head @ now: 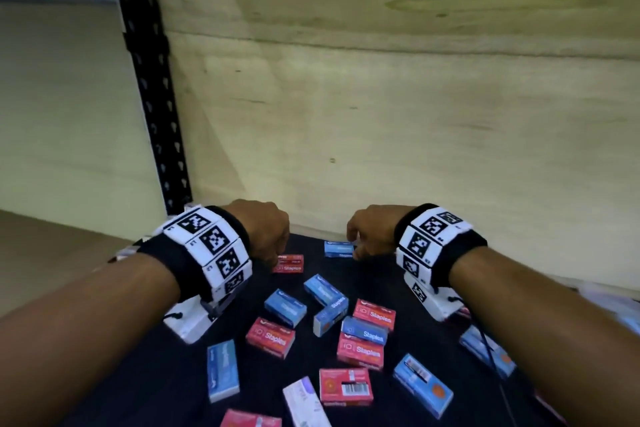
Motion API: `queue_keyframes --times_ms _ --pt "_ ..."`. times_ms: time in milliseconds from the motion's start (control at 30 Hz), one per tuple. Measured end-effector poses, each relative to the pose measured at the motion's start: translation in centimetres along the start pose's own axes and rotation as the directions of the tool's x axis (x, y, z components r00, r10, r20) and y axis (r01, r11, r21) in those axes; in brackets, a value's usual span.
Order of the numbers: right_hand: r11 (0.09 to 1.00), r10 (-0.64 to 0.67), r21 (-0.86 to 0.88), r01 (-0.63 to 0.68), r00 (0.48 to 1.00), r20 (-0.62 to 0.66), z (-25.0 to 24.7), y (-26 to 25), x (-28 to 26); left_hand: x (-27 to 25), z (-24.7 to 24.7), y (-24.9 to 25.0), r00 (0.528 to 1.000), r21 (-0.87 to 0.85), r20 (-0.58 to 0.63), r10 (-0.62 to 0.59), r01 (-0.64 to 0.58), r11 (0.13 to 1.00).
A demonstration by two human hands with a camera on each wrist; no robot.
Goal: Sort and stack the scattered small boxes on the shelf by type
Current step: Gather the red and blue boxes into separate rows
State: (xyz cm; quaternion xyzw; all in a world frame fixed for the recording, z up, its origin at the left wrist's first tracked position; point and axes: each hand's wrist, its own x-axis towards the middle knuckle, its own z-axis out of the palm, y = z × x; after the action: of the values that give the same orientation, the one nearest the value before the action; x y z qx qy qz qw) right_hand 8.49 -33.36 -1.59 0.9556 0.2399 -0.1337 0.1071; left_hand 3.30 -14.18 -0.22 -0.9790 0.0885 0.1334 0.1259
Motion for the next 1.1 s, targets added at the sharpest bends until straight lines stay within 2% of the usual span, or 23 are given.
queue_keyframes --times_ms 267,600,733,867,1000,1100 --pt "0.996 -0.007 -0.089 0.009 1.0 0.027 0.6 -1.1 2.6 1.2 0.7 0.4 0.999 0.064 -0.032 -0.004 0.006 0.998" --pt "0.997 0.016 -0.074 -0.005 0.989 0.146 1.5 0.2 -2.2 1.9 0.4 1.3 1.0 0.109 -0.03 0.006 -0.003 0.994" --pt "0.998 -0.044 0.038 0.041 0.996 0.073 2.0 1.1 -4.5 1.4 0.2 1.7 0.998 0.101 -0.055 0.01 -0.005 0.995" --pt "0.976 -0.152 0.174 0.131 0.982 0.115 2.1 1.5 -6.7 0.2 -0.4 1.5 0.997 0.068 -0.079 0.007 -0.002 0.998" --pt "0.974 -0.198 0.15 0.168 0.957 0.214 1.9 0.8 -7.6 -0.8 -0.8 1.3 0.997 0.072 -0.083 0.003 0.003 0.997" --pt "0.977 -0.2 0.115 0.178 0.952 0.231 2.2 0.0 -7.8 -1.7 -0.9 1.3 0.997 0.066 -0.079 0.009 -0.003 0.998"
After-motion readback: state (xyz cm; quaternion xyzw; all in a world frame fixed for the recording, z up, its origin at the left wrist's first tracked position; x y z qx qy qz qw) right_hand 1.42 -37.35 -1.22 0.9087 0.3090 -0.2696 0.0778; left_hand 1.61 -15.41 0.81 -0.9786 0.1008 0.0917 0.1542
